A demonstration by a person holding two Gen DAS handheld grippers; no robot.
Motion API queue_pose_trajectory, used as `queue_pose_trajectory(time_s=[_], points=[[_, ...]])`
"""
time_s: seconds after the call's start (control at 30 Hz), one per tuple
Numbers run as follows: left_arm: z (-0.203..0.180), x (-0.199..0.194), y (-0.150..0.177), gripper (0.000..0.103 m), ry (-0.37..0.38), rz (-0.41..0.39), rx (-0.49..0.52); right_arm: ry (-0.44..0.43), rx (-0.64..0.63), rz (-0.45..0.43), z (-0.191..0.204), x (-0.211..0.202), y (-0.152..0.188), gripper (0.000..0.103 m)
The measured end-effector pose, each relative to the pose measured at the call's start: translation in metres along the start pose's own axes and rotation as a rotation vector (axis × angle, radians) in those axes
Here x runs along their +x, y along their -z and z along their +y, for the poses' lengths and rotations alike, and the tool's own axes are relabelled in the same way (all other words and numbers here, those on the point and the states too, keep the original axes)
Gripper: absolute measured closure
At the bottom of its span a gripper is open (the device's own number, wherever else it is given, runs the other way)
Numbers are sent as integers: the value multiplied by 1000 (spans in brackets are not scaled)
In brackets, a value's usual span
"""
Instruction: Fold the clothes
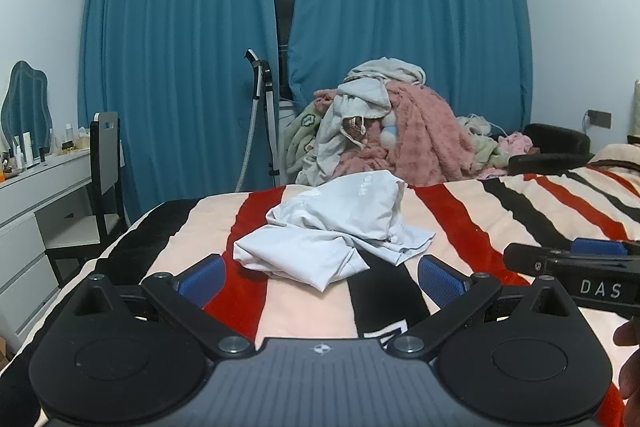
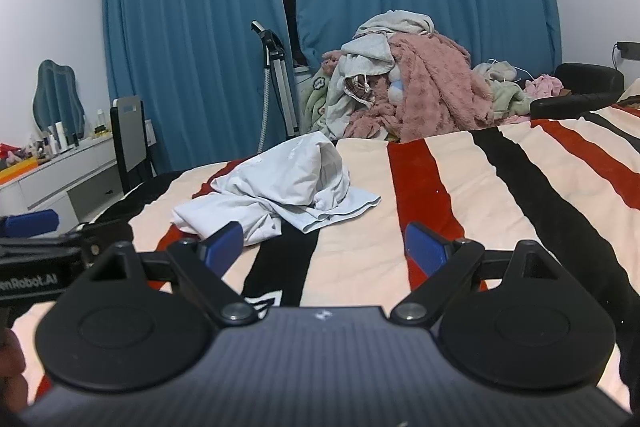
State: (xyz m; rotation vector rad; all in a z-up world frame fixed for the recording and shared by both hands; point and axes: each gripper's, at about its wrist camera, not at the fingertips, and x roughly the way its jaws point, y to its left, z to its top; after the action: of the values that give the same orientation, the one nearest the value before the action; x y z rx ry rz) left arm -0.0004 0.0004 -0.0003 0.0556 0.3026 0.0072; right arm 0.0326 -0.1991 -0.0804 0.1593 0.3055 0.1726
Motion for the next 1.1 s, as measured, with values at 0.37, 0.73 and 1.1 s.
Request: queue_pose_trajectory(time_s=[0.37,0.73,1.1], points=[[-4,3,3,0,-17,31,36,-1,-5,9,0,-3,-3,14],[-4,5,8,0,-22,33,16,3,-4,-1,1,-1,0,14],[-2,8,9,0,-33,50,3,14,-7,8,0,-1,1,14]])
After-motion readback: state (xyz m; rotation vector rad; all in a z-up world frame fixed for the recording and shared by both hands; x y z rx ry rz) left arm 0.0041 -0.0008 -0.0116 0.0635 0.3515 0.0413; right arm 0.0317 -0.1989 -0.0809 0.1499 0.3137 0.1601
